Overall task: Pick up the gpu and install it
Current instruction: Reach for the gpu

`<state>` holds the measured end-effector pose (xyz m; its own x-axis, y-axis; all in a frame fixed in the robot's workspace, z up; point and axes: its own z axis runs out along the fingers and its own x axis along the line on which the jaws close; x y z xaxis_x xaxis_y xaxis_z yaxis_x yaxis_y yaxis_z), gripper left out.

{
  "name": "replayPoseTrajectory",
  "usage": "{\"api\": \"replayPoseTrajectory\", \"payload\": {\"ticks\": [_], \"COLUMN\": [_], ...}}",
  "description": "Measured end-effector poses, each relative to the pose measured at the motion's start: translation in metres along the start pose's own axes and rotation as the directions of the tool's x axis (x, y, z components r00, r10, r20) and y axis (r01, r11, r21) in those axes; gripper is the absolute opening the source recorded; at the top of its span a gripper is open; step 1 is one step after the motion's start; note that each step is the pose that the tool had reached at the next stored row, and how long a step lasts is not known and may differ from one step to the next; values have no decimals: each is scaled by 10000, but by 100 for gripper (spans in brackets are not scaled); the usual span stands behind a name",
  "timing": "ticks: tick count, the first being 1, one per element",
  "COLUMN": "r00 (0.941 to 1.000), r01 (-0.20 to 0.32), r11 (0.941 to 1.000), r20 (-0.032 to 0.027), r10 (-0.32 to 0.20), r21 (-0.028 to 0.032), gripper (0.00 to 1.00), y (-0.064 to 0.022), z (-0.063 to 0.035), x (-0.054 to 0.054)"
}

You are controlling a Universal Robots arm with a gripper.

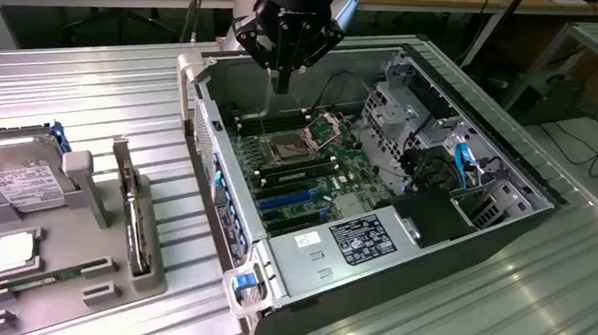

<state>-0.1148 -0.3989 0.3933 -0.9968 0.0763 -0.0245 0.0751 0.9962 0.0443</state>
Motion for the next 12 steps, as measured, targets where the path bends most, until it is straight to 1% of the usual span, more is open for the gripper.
{"api": "replayPoseTrajectory", "payload": {"ticks": [2, 5, 6, 8, 10, 12], "r00": [10000, 10000, 10000, 10000, 10000, 10000], "r01": [0, 1, 0, 1, 1, 0], "r11": [10000, 10000, 10000, 10000, 10000, 10000], "r20": [0, 0, 0, 0, 0, 0], "r10": [0, -1, 0, -1, -1, 0], "r21": [-1, -1, -1, -1, -1, -1], "gripper": [11, 11, 11, 11, 11, 11], "y": [-5, -29, -42, -45, -54, -56], "z": [-1, -9, -12, -12, -14, -15], "x": [56, 309, 413, 441, 494, 517]}}
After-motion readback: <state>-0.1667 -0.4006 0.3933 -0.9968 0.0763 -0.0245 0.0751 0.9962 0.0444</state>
